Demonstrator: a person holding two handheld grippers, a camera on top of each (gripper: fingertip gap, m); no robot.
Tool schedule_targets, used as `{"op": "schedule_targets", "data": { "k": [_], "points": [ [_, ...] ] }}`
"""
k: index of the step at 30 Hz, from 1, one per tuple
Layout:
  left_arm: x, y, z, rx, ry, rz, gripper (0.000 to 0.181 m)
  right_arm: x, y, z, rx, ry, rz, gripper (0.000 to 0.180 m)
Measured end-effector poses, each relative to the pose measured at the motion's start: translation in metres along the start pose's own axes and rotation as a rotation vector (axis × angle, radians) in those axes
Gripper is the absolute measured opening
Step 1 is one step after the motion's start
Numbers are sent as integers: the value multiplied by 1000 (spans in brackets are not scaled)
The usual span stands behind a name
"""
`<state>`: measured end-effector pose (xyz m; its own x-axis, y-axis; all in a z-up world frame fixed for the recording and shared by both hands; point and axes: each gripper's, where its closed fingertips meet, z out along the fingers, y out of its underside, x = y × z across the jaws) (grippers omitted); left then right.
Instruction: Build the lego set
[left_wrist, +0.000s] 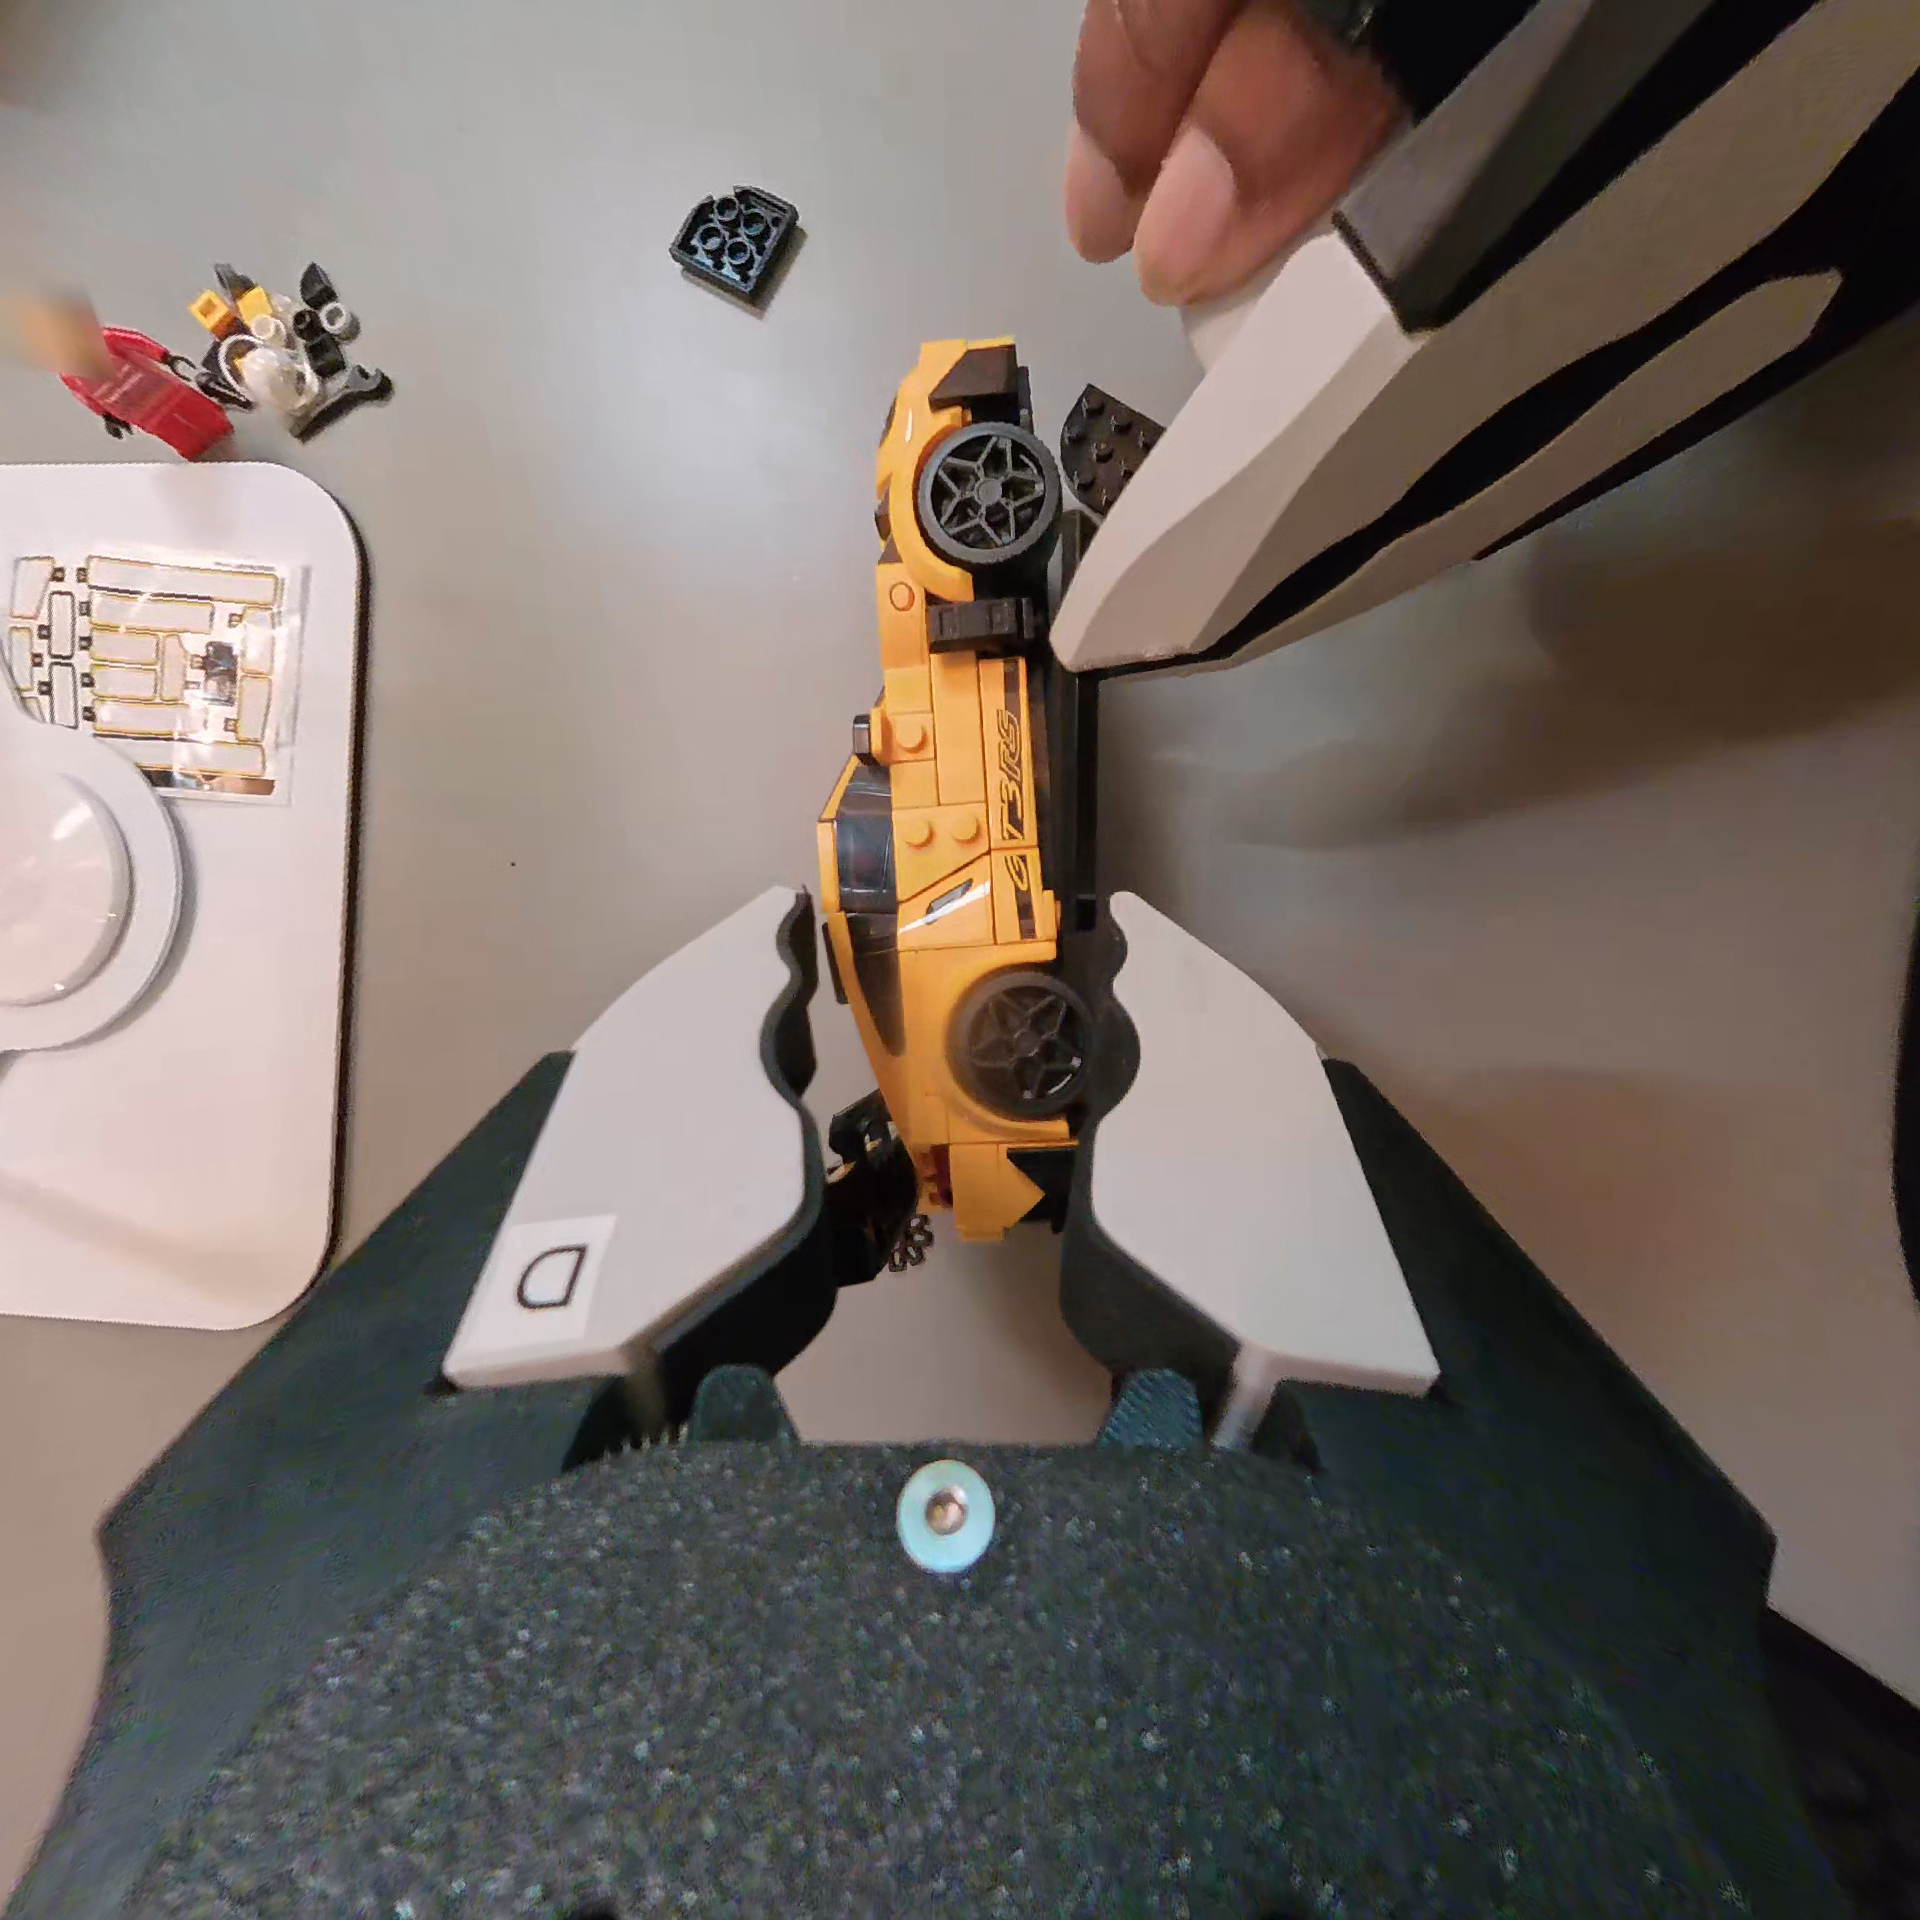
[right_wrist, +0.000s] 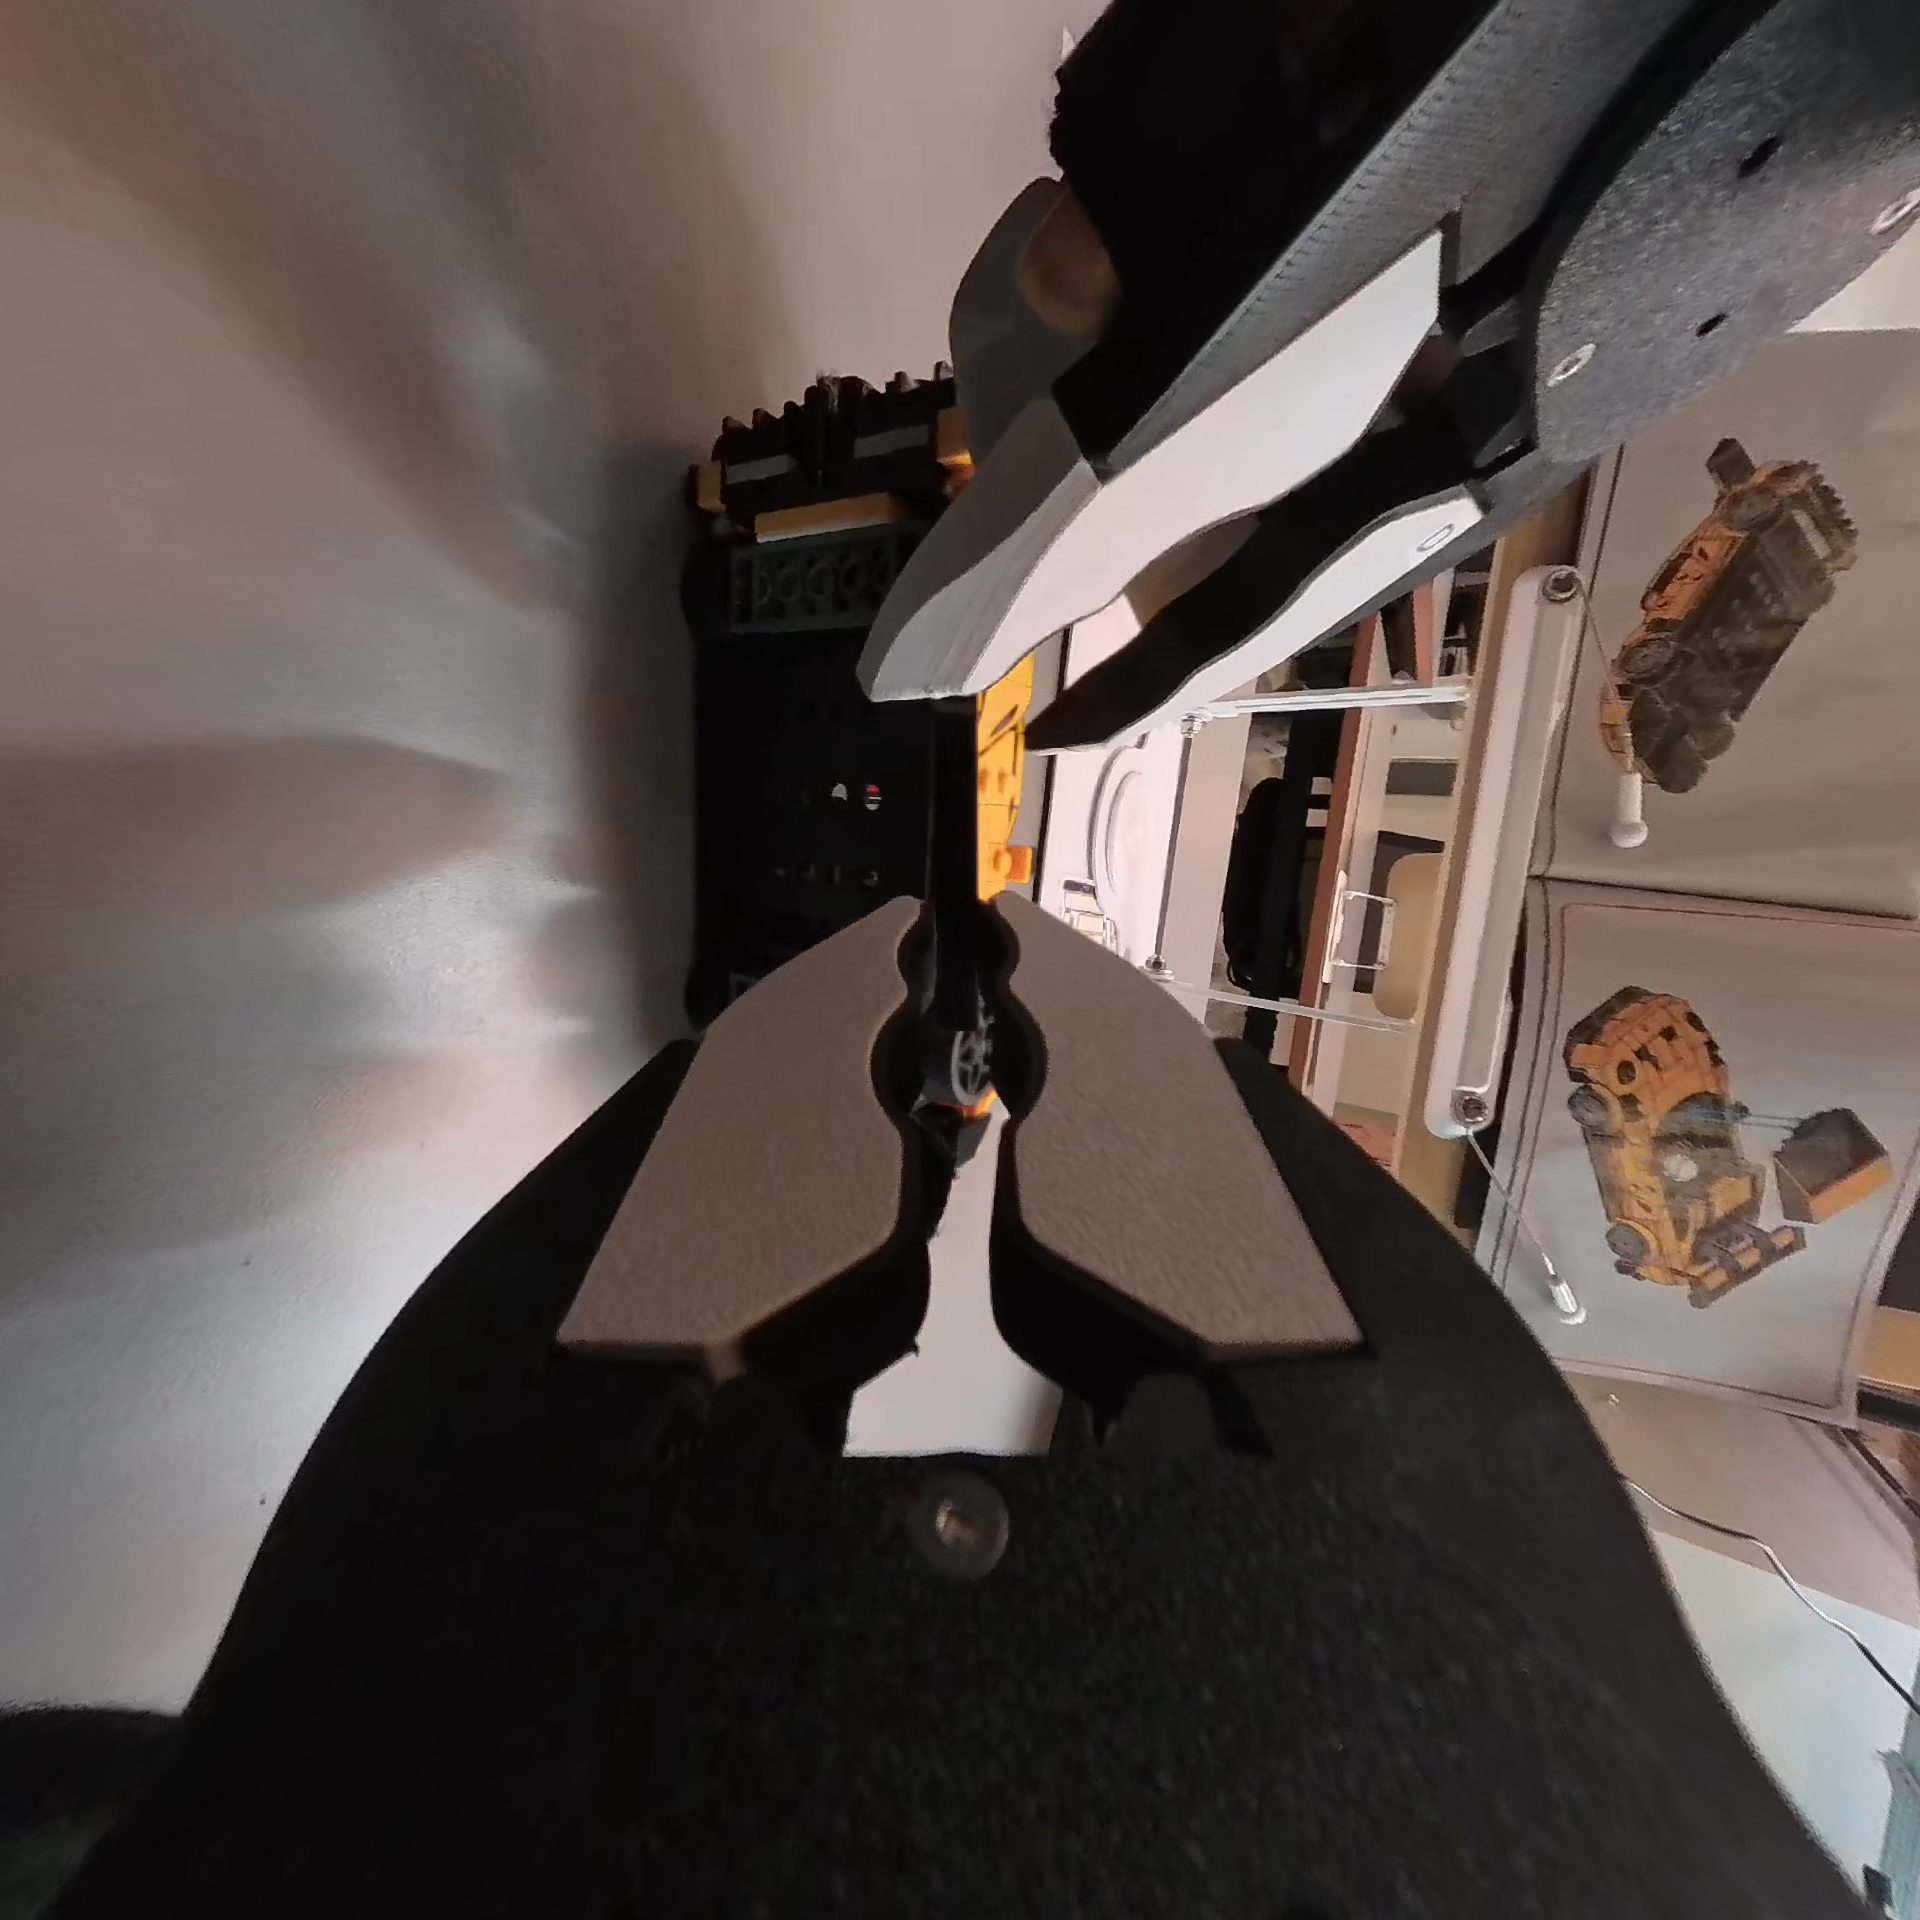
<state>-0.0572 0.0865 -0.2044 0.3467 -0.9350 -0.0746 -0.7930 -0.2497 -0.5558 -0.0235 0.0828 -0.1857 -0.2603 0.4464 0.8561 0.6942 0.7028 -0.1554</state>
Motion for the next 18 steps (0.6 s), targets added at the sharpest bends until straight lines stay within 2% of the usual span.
{"op": "schedule_targets", "data": {
  "k": [18],
  "points": [
    [-1,0,2,20,-14,1,46,0,1,4,-7,59,-25,7]
  ]
}}
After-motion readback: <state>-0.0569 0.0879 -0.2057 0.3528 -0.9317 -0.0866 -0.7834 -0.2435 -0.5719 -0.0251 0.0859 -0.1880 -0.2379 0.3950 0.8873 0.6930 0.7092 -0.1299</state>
